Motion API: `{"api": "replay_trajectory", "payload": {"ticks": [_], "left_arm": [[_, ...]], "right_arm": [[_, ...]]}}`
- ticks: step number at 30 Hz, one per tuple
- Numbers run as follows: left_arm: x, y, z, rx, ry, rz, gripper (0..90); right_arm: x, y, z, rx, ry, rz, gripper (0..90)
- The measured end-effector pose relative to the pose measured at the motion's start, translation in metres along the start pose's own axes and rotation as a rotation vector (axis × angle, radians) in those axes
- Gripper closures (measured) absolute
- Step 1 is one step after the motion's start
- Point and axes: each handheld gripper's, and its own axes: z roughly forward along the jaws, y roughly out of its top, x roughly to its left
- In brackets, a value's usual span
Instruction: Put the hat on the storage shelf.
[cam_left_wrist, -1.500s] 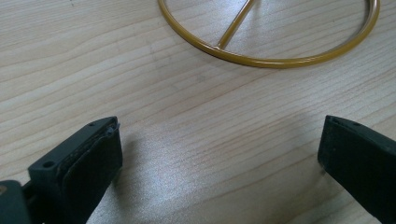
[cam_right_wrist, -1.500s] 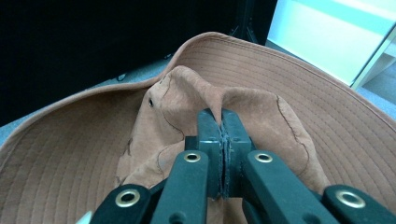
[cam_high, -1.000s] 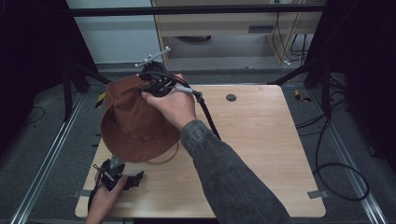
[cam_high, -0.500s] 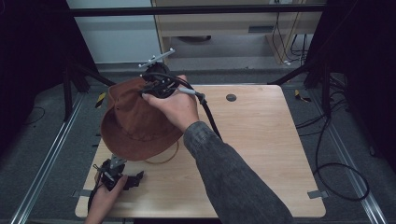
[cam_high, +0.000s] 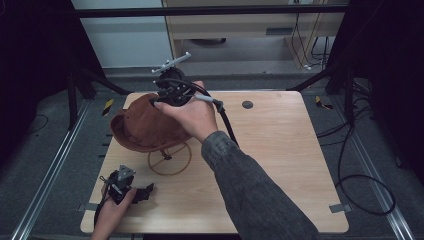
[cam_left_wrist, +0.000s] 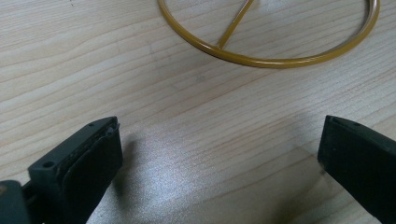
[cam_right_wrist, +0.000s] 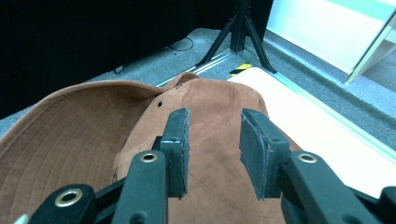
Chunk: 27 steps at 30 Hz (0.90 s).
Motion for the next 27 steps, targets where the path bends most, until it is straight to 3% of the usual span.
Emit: {"api": "replay_trajectory", "payload": {"ticks": [16,27], "left_arm": [[0.0,0.0,0.0,0.001,0.0,0.001,0.0],[0.0,0.0,0.0,0.001,0.0,0.001,0.0]], "right_arm": [[-0.003,-0.007,-0.013,-0.003,0.001,-0.002,61.3],[-0.025,-0.027,-0.037,-0.016,-0.033,0.04,60.9]]}}
